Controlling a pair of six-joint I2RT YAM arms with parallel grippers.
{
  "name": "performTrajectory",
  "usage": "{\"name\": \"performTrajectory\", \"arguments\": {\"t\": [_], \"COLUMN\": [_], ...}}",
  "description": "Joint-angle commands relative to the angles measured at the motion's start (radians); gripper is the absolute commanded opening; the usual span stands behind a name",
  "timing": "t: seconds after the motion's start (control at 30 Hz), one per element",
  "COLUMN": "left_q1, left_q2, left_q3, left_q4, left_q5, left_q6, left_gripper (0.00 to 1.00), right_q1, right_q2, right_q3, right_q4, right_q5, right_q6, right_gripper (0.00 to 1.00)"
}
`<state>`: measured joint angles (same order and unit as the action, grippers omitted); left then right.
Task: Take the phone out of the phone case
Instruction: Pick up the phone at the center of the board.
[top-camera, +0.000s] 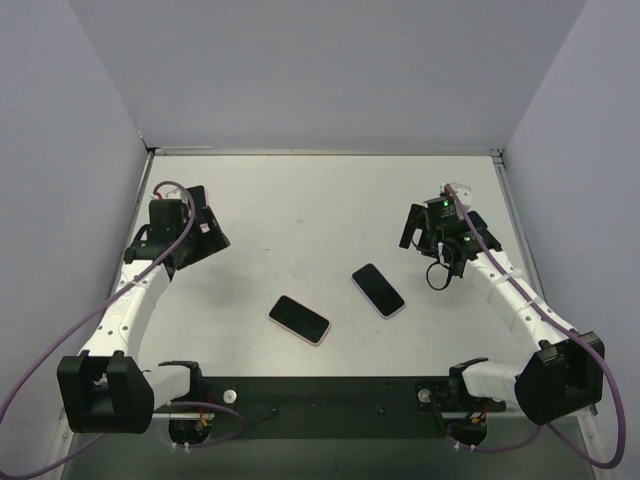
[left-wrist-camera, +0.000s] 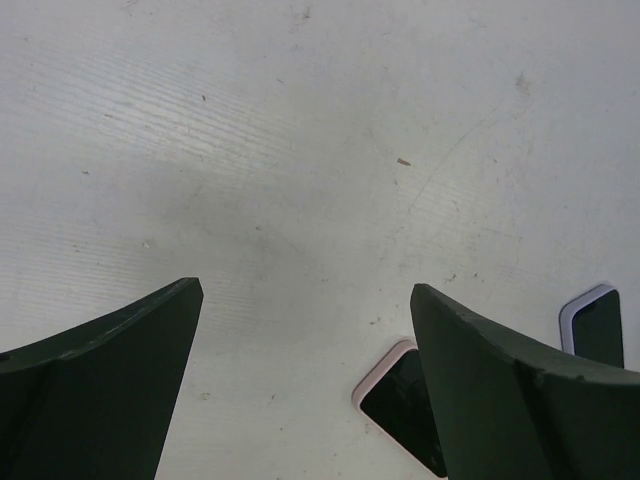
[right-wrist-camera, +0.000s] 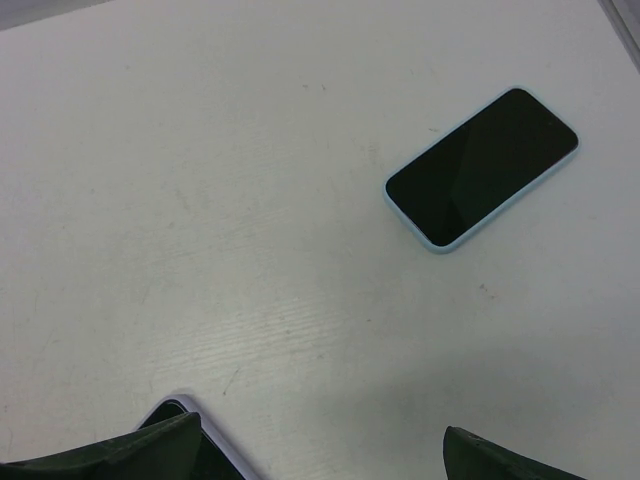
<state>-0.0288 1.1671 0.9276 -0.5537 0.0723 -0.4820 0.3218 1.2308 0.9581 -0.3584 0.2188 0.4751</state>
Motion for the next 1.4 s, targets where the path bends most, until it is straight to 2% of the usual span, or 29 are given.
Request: {"name": "performTrajectory", "arguments": {"t": [0.0, 0.53, 0.67, 0.93, 1.17, 1.37], "left_q1": [0.006, 0.006, 0.010, 0.084, 0.104, 0.104], "left_q2": [0.034, 0.121, 0.160, 0.453, 0.735, 0.891], "left_q3": [0.010, 0.062, 0.088, 0.339, 0.572, 0.720], "left_q4": [-0.052, -0.107, -0.068, -0.149, -0.143, -0.144], "left_q5": [-0.089, -0.279, -0.313, -0.342, -0.192, -0.187], "left_q6": [0.008, 0.005, 0.020, 0.063, 0.138, 0.126], "left_gripper": [0.97, 0.97, 0.97, 0.97, 0.97, 0.97], "right_q1": [0.000, 0.000, 0.002, 0.005, 0.016, 0.017], "right_q2": [-0.004, 0.001, 0.012, 0.032, 0.042, 0.085], "right_q3": [0.030, 0.030, 0.033, 0.045, 0.038, 0.034], "right_q4": [-0.037, -0.039, -0.037, -0.033, -0.014, -0.010], "right_q5": [0.079, 0.001, -0.024, -0.094, -0.136, -0.179], "right_q6": [0.019, 0.023, 0.039, 0.023, 0.040, 0.054], "right_gripper": [1.00, 1.00, 1.00, 1.00, 1.00, 1.00]}}
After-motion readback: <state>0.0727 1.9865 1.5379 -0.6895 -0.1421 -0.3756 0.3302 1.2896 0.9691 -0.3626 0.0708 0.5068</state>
